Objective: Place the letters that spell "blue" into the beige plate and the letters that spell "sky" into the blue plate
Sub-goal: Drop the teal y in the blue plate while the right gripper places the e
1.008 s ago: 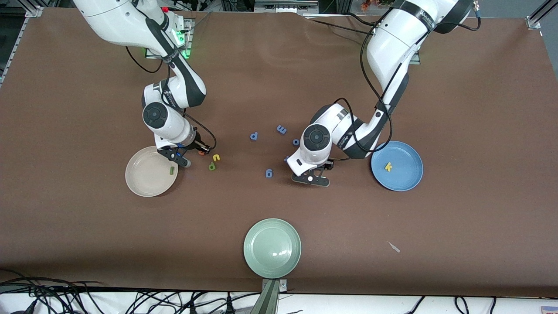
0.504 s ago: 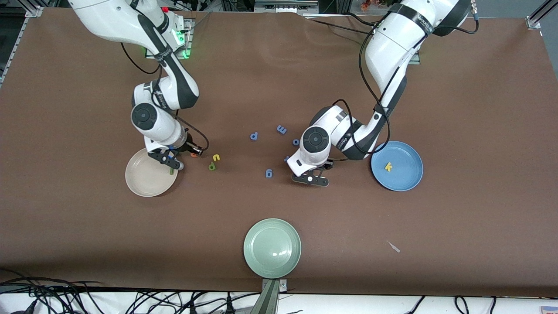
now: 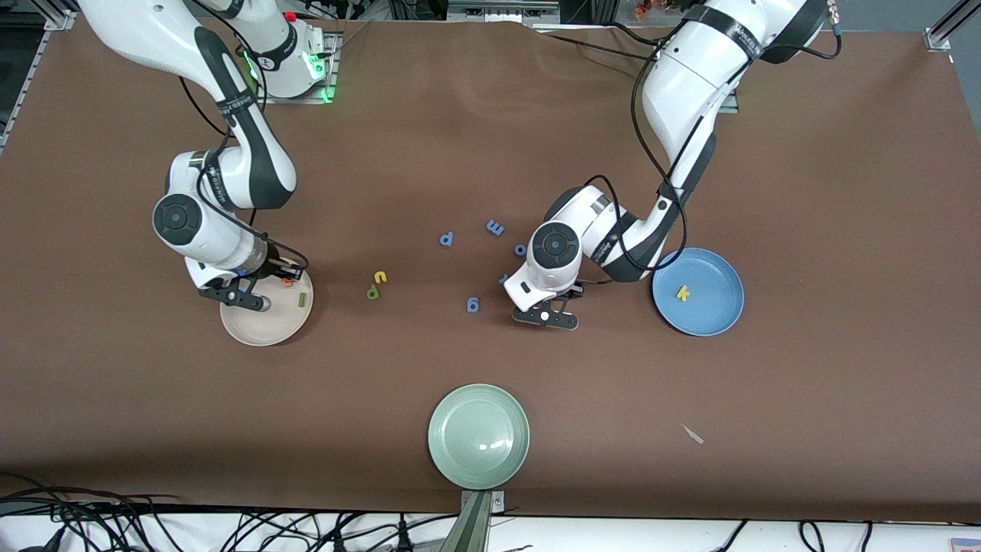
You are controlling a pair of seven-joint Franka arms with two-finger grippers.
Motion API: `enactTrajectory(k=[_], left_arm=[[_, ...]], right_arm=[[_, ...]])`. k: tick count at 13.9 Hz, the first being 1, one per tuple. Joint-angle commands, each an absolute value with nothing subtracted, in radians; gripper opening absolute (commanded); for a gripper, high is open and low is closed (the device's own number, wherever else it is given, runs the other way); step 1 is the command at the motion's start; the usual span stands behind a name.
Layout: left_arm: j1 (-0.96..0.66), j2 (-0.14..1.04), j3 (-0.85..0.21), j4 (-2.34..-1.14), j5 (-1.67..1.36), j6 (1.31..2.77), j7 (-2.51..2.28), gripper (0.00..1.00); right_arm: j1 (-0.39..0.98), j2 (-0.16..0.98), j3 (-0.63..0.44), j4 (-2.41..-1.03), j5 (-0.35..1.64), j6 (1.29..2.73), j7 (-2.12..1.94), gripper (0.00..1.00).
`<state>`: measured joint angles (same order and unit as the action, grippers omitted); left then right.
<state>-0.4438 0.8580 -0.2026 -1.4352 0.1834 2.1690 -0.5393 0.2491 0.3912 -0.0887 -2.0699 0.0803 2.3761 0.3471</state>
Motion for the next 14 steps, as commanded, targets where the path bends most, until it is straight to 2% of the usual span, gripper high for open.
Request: enactTrajectory(k=[1,2,5,8,10,14], left_arm=[[-0.439,0.835,-0.192,-1.416,0.178,2.149,-0.529,0.10],[-0.436,0.819,-0.189,-1.416,0.179,2.134,-0.526,0.10],[-0.393,0.741,-0.184,-1.423,0.183,1.998,-0.503,0.09],[-0.321,0.672,-0.186,-1.448,0.183,1.876,-0.317,0.06],[-0.252,0.632,-0.186,-1.488,0.183,1.829,-0.173,0.06],[-0.120,0.557,-0.186,-1.630,0.204,1.825,0.047,0.04]], right_arm=[[0.253,0.383,-0.086,-2.080,0.078,2.370,0.342,0.53],[0.253,0.383,-0.086,-2.080,0.080,2.370,0.344,0.60],[0.255,0.388,-0.071,-2.072,0.094,2.372,0.411,0.61],[0.258,0.435,0.017,-2.014,0.092,2.375,0.595,0.61],[0.271,0.478,0.052,-1.962,0.087,2.379,0.702,0.61],[0.314,0.583,0.061,-1.850,0.084,2.385,0.788,0.63]])
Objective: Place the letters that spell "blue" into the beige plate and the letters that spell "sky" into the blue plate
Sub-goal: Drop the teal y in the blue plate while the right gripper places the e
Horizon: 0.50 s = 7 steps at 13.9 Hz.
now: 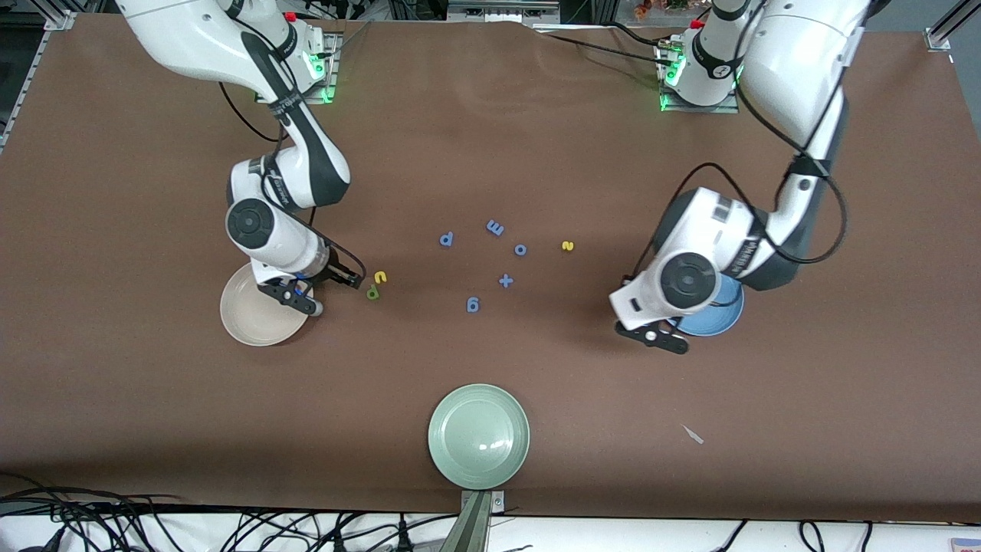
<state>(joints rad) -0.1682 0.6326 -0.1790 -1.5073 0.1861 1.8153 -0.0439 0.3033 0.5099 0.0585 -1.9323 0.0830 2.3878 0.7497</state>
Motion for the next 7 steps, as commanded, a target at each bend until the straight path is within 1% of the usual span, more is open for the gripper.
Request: enactTrajectory(k=[1,2,5,7], left_arm=[[-0.085,0.542,-0.189,-1.669,0.224,1.828,0.079,0.04],[-0.054,0.531,-0.190,-1.711,0.227,1.839,0.118,0.04],[0.030,0.517,-0.190,-1.830,0.229,1.960,0.210,0.04],[0.046,0.520,-0.190,-1.859,0.248,1.990,0.212,0.08]], right_arm=[[0.324,0.597,0.061,-1.830,0.084,2.387,0.805,0.63],[0.331,0.607,0.061,-1.818,0.084,2.387,0.810,0.63],[0.337,0.638,0.061,-1.798,0.083,2.414,0.811,0.64],[0.341,0.650,0.061,-1.799,0.080,2.437,0.811,0.64]])
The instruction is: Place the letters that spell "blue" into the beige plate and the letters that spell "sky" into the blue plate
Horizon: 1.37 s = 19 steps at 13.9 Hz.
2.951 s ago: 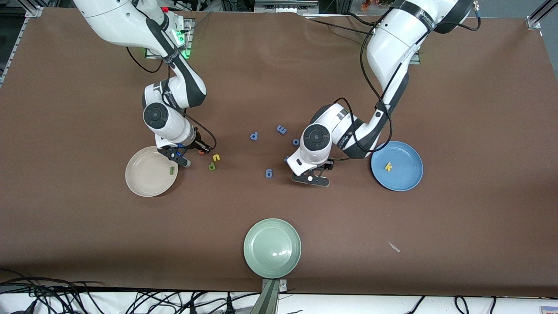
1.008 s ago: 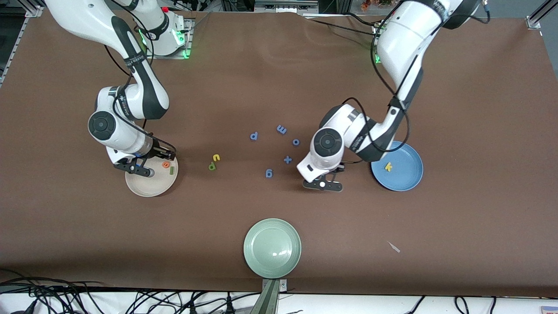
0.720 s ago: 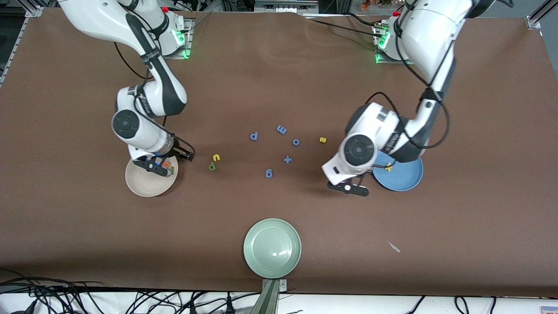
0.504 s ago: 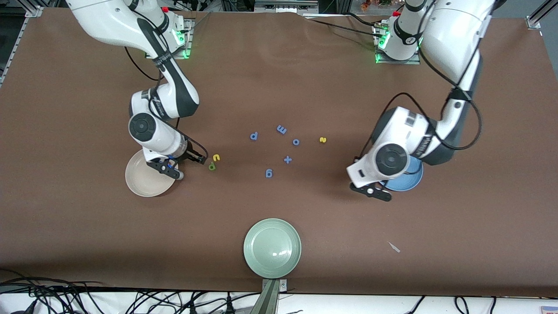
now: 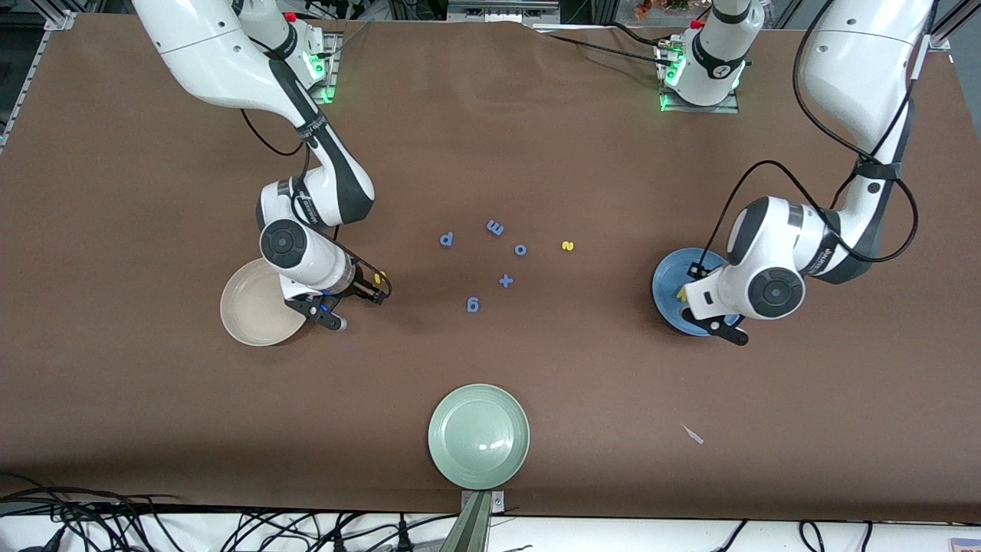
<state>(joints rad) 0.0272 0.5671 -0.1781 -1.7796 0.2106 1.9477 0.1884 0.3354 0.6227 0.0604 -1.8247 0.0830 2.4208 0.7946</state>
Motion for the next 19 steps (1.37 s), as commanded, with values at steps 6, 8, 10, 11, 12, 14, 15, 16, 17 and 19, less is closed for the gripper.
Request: enactTrajectory(k=[6,8,10,11,12,14,15,16,17,19], left_arm=[[0.028,0.519,-0.225,-1.839,0.272,1.962,0.193,1.00],[0.029,0.502,-0.281,-1.825,0.267,1.924,0.114,1.00],[0.031,0.495,-0.357,-1.828,0.261,1.917,-0.010,1.00],[0.028,0.495,-0.385,-1.827,0.259,1.919,-0.071,1.00],[0.022,0.500,-0.423,-1.827,0.256,1.930,-0.150,1.00],[-0.001,0.511,-0.480,-1.832,0.259,1.978,-0.312,1.00],[-0.036,0.520,-0.483,-1.838,0.259,2.006,-0.377,1.00],[-0.078,0.532,-0.483,-1.838,0.259,2.026,-0.449,1.00],[-0.116,0.544,-0.483,-1.838,0.259,2.042,-0.522,1.00],[-0.162,0.561,-0.485,-1.864,0.259,2.095,-0.606,1.00]], right_arm=[[0.350,0.670,0.061,-1.804,0.075,2.479,0.811,0.58],[0.350,0.669,0.061,-1.809,0.075,2.477,0.811,0.44],[0.350,0.663,0.061,-1.812,0.075,2.471,0.805,0.23],[0.350,0.660,0.061,-1.813,0.075,2.471,0.801,0.15],[0.350,0.654,0.060,-1.815,0.074,2.470,0.792,0.11],[0.348,0.637,0.057,-1.812,0.075,2.450,0.787,0.11],[0.345,0.620,0.052,-1.809,0.074,2.429,0.776,0.11],[0.338,0.603,0.046,-1.809,0.074,2.398,0.734,0.11],[0.328,0.583,0.028,-1.810,0.075,2.363,0.677,0.11],[0.315,0.543,-0.014,-1.815,0.075,2.295,0.556,0.12]])
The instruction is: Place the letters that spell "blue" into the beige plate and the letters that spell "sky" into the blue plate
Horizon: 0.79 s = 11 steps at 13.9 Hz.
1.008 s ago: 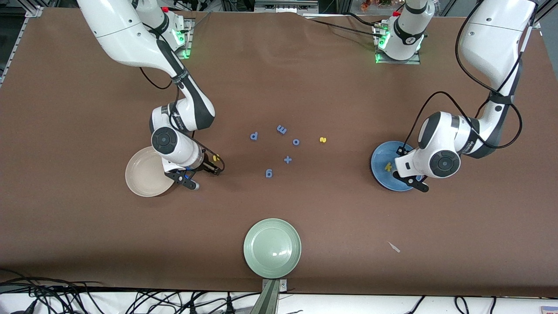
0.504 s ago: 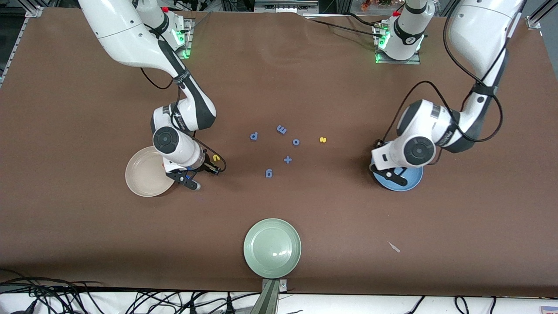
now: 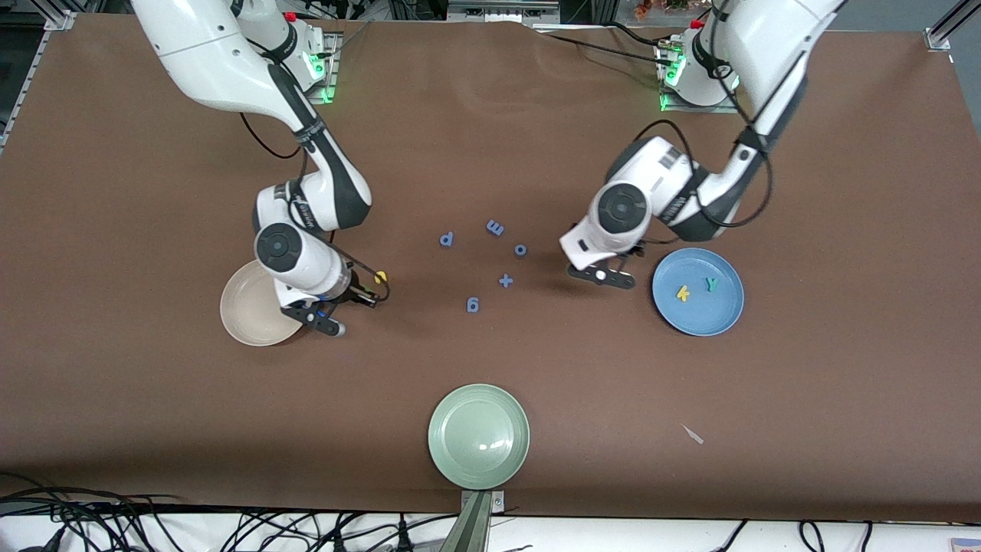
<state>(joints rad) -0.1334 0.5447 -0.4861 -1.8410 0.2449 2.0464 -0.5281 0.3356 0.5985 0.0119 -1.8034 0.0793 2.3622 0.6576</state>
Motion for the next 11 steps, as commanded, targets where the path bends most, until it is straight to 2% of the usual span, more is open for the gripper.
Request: enactTrajectory(k=[1,4,5,8,9,10,11], left_arm=[[-0.176,0.568,-0.483,-1.882,0.259,2.139,-0.645,1.00],[-0.187,0.586,-0.483,-1.943,0.267,2.262,-0.686,0.99],[-0.187,0.592,-0.482,-1.959,0.271,2.291,-0.687,0.96],[-0.184,0.623,-0.479,-1.959,0.276,2.353,-0.690,0.89],[-0.184,0.635,-0.477,-1.960,0.276,2.368,-0.690,0.88],[-0.183,0.638,-0.477,-1.960,0.276,2.372,-0.690,0.87],[-0.180,0.640,-0.477,-1.960,0.278,2.372,-0.690,0.80]], right_arm=[[0.305,0.525,-0.037,-1.818,0.074,2.260,0.487,0.12],[0.295,0.483,-0.125,-1.825,0.074,2.145,0.289,0.16],[0.293,0.482,-0.139,-1.828,0.074,2.138,0.272,0.22],[0.287,0.483,-0.140,-1.859,0.075,2.180,0.276,0.86],[0.287,0.485,-0.140,-1.859,0.086,2.180,0.281,0.91],[0.287,0.485,-0.138,-1.858,0.092,2.181,0.300,0.91],[0.287,0.489,-0.129,-1.855,0.092,2.181,0.345,0.91]])
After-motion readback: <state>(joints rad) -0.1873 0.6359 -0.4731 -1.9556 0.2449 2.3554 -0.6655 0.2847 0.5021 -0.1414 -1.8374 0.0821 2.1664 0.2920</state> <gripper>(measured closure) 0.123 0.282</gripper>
